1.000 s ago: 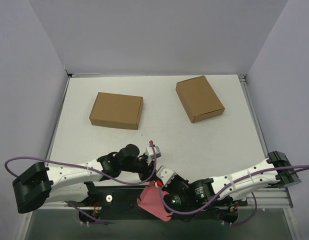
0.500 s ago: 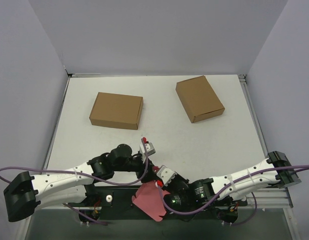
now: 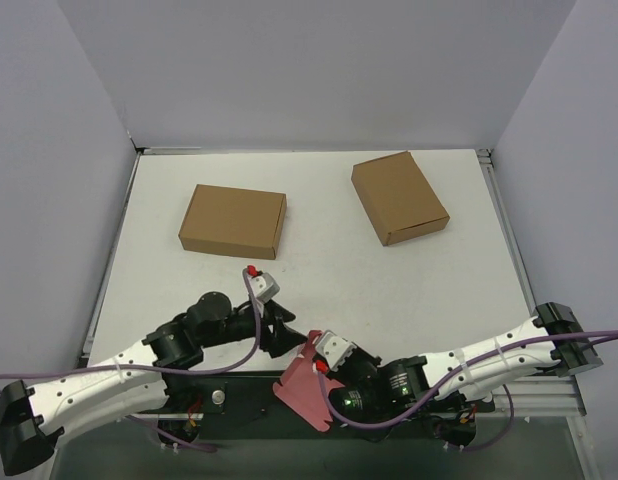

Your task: Fold the paper box

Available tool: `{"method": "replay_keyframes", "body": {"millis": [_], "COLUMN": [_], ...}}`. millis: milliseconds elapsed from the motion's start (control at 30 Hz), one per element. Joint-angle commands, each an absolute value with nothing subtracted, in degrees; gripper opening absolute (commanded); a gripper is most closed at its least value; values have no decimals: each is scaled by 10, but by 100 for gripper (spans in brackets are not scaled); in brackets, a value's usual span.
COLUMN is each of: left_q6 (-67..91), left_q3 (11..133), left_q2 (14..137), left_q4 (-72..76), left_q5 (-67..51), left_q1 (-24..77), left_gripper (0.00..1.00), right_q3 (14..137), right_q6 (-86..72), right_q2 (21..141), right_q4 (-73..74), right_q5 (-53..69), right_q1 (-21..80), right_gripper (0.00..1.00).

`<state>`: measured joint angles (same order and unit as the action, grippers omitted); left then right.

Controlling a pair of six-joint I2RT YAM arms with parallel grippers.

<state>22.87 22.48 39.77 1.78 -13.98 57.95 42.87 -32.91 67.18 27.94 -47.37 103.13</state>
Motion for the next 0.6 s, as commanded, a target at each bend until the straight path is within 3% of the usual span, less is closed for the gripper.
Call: {"method": "replay_keyframes", "body": {"millis": [0,100,300,567], "left_q6": [276,279,259,210], "left_q3": [190,164,145,152], "left_q2": [345,348,467,635], "left_q4": [1,11,123,304], "left_q5": [-48,-50,-94,-184], "left_q1": [538,510,447,420], "left_gripper": [78,79,77,71], "right_q3": [429,447,462,429], "right_q6": [-327,-340,-323,-209], "right_q2": [674,702,741,731], "right_q4": [314,340,356,255], "right_q5": [-516,-538,-552,-491], "right_q1": [1034,1032,1009,941], "right_gripper": [0,0,0,0]}}
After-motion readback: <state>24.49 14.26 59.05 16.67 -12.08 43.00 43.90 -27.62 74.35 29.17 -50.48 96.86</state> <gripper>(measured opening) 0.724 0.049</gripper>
